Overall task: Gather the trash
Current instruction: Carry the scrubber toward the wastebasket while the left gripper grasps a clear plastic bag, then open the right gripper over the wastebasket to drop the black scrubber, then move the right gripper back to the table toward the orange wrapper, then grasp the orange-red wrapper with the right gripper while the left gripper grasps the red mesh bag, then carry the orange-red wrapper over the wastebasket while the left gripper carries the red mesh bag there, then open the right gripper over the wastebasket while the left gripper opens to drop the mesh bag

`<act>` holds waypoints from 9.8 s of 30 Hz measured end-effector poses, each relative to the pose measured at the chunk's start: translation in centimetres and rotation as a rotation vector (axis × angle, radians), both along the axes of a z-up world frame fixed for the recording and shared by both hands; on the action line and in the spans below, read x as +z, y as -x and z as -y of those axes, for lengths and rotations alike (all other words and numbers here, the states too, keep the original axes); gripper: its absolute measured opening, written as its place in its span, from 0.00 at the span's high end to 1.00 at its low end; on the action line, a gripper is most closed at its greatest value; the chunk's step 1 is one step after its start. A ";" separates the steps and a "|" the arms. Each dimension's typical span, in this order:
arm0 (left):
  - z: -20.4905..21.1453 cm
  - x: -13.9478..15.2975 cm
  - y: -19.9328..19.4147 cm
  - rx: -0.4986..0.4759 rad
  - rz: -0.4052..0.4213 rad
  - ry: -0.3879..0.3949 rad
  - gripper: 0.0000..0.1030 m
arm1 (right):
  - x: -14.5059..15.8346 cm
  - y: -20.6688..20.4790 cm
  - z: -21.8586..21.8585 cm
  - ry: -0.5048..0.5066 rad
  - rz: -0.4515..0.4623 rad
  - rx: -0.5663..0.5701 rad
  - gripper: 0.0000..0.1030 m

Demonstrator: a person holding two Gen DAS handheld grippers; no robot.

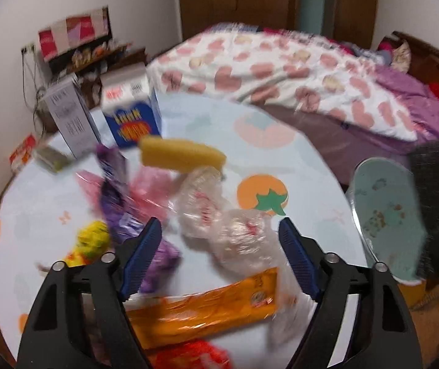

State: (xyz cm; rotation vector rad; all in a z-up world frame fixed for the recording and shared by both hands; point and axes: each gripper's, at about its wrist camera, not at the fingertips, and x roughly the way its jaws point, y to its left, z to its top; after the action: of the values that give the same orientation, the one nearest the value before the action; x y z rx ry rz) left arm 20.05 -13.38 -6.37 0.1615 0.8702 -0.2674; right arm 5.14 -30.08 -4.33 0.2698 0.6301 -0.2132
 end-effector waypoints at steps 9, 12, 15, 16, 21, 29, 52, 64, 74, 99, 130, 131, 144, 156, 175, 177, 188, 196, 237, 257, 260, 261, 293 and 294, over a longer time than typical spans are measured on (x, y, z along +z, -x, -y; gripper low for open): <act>2.0 -3.5 -1.9 0.033 -0.116 0.003 0.49 | -1.4 0.9 3.2 0.016 -0.025 -0.086 0.79; 2.1 -3.9 -1.8 0.031 -0.112 0.010 0.54 | -1.7 1.1 3.8 0.005 -0.027 -0.102 0.79; 2.1 -4.0 -1.6 0.018 -0.100 0.011 0.59 | -1.8 1.3 4.1 0.006 -0.027 -0.104 0.79; 2.2 -4.0 -1.6 0.014 -0.099 0.011 0.60 | -1.8 1.3 4.2 0.004 -0.027 -0.104 0.79; 2.2 -3.2 -0.7 -0.015 -0.088 0.018 0.62 | -1.9 1.7 4.5 0.010 -0.029 -0.120 0.79; 3.3 0.3 3.0 -0.142 -0.004 0.035 0.62 | -1.2 2.5 6.1 0.034 -0.023 -0.165 0.79; 6.9 2.0 9.3 -0.347 0.007 0.031 0.62 | -0.1 4.0 7.5 0.060 -0.027 -0.195 0.79; 9.5 1.4 10.1 -0.407 -0.008 0.029 0.62 | -0.5 4.0 8.4 0.054 -0.038 -0.198 0.79; 11.8 0.4 10.2 -0.438 -0.014 -0.003 0.62 | -1.3 3.2 9.2 0.068 -0.065 -0.185 0.79; 15.3 -3.2 7.5 -0.424 -0.090 -0.054 0.47 | -4.8 0.3 12.3 -0.106 -0.100 -0.078 0.65; -9.8 2.0 9.9 -0.036 0.079 -0.021 0.06 | -0.7 3.0 -0.3 0.106 -0.011 -0.075 0.31; -10.7 1.9 10.0 -0.021 0.080 -0.020 0.06 | -0.7 2.7 -1.0 0.105 -0.013 -0.057 0.31; -20.4 0.3 9.9 0.118 0.061 -0.003 0.06 | -1.4 -1.1 -11.7 0.052 -0.061 0.243 0.39; -23.7 0.4 9.6 0.143 0.085 0.014 0.07 | -2.8 -3.8 -15.2 0.086 -0.140 0.341 0.48; -24.2 0.5 9.6 0.154 0.084 0.028 0.07 | -4.9 -4.5 -17.9 -0.070 -0.204 0.494 0.82; -23.9 0.6 9.7 0.142 0.083 0.035 0.07 | -4.0 -3.6 -17.2 -0.046 -0.171 0.489 0.82; -20.2 1.6 10.3 0.054 0.103 0.054 0.07 | 0.4 -1.4 -11.7 -0.008 -0.015 0.374 0.83; -18.4 0.7 9.9 0.026 0.064 0.062 0.08 | 0.8 -1.0 -8.1 -0.010 0.007 0.264 0.83; -8.0 4.7 10.2 -0.167 0.204 0.055 0.77 | 0.5 6.0 1.6 0.085 0.016 -0.064 0.83; 3.2 4.3 8.6 -0.296 0.182 0.040 0.77 | -1.4 7.4 7.9 0.035 -0.032 -0.226 0.82; 4.5 4.2 8.5 -0.310 0.176 0.040 0.77 | -1.6 7.4 8.5 0.040 -0.039 -0.238 0.82; 5.1 4.1 8.4 -0.316 0.175 0.039 0.77 | -1.6 7.4 8.7 0.042 -0.041 -0.243 0.82; 16.9 -0.8 4.5 -0.376 0.082 -0.013 0.76 | -4.6 2.4 12.2 0.124 -0.152 -0.248 0.80; 17.0 -1.0 4.4 -0.373 0.077 -0.017 0.75 | -4.7 2.3 12.2 0.125 -0.154 -0.242 0.79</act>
State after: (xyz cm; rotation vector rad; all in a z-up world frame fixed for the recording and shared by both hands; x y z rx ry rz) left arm 15.69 -30.37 -7.36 0.3490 0.7623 -0.5979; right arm 2.85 -42.25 -9.00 0.2095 0.7328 -0.5080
